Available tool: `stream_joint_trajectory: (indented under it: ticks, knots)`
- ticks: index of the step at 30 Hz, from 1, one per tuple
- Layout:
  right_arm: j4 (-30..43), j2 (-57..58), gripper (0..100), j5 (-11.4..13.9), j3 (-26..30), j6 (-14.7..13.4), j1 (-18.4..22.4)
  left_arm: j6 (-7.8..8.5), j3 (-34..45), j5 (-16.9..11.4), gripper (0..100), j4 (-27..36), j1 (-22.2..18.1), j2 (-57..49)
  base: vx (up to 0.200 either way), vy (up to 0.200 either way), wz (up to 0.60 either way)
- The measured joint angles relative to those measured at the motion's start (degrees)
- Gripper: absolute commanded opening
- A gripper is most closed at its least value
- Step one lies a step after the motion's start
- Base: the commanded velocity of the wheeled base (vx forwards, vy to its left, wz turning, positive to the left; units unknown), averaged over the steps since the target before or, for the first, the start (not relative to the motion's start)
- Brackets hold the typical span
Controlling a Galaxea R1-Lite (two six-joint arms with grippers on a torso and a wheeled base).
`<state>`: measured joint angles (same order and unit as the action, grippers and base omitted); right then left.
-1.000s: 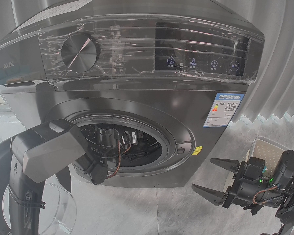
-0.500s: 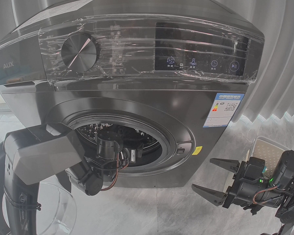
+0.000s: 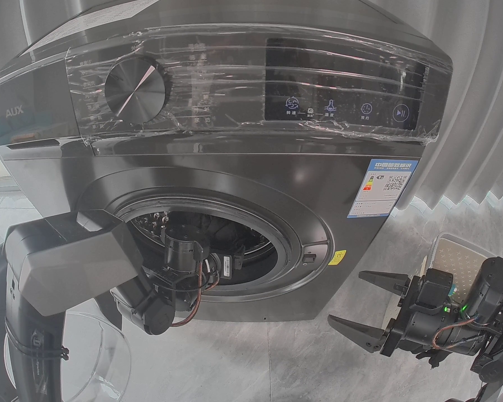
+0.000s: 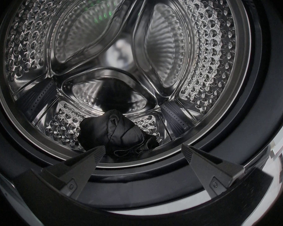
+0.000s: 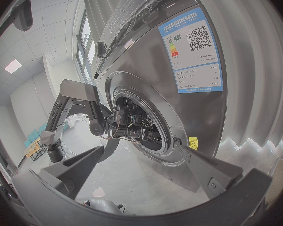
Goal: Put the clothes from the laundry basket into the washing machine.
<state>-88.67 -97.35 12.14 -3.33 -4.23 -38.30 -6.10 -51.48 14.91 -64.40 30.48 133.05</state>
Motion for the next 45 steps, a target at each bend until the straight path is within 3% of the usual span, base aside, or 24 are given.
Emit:
stream_joint_trajectory:
  ticks: [9,20,28,36,42,45]
  knots:
    - [0.0,0.0,100,0.0,0.0,0.0,0.0,-0.22,3.3,0.1,100,-2.4,2.0,-0.7,0.000,0.000,0.00]
    - [0.0,0.0,100,0.0,0.1,0.0,0.0,-0.09,13.7,0.1,100,-10.1,4.6,-3.6,0.000,0.000,0.00]
    - [0.0,0.0,100,0.0,0.1,0.0,0.0,-0.37,22.5,0.1,100,-16.0,8.9,-12.2,0.000,0.000,0.00]
    - [0.1,-0.1,100,0.0,0.1,0.0,-0.5,-2.22,29.6,0.7,100,-20.2,12.7,-23.5,0.000,0.000,0.00]
    - [0.0,-0.3,100,0.0,0.1,-0.1,-0.7,-3.05,33.2,3.2,100,-23.6,13.6,-27.5,0.000,0.000,0.00]
    - [0.0,-0.4,100,0.0,0.1,-0.1,-0.8,-4.85,34.1,3.9,100,-24.3,14.0,-28.3,0.000,0.000,0.00]
